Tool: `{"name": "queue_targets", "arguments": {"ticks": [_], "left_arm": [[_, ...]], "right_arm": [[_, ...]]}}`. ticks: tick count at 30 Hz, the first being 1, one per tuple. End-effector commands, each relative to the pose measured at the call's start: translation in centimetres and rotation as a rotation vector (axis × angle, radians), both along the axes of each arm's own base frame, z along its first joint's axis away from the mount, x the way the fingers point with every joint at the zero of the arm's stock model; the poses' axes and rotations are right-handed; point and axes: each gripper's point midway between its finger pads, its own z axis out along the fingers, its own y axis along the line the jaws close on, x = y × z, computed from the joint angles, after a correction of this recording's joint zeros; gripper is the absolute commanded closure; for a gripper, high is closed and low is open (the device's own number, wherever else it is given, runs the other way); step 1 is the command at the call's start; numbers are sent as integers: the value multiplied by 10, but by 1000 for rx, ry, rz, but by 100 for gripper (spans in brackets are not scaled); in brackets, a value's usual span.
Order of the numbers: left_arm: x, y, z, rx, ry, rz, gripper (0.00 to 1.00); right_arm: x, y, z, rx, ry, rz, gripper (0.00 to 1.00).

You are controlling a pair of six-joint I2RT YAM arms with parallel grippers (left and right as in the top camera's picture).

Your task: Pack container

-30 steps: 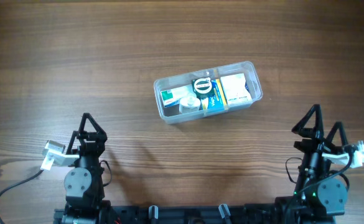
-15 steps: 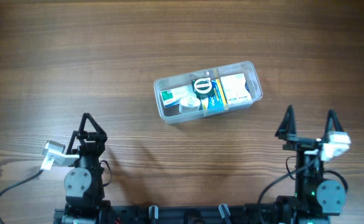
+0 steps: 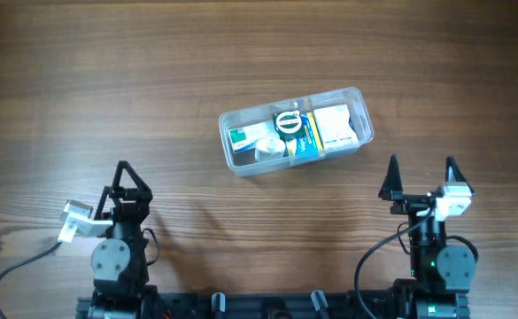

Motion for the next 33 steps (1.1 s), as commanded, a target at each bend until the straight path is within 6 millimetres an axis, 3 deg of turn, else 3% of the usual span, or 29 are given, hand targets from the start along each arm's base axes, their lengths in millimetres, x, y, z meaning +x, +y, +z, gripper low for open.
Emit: {"name": "queue_targets", "arguments": {"ticks": [1, 8, 33], "left_arm": [[-1, 4, 1, -11, -12, 23, 0], [-1, 4, 1, -11, -12, 23, 0], [-1, 4, 1, -11, -12, 23, 0]], "right_arm": [[0, 2, -16, -12, 61, 16, 0], [2, 2, -25, -11, 99, 17, 0], [2, 2, -25, -11, 100, 17, 0]]}}
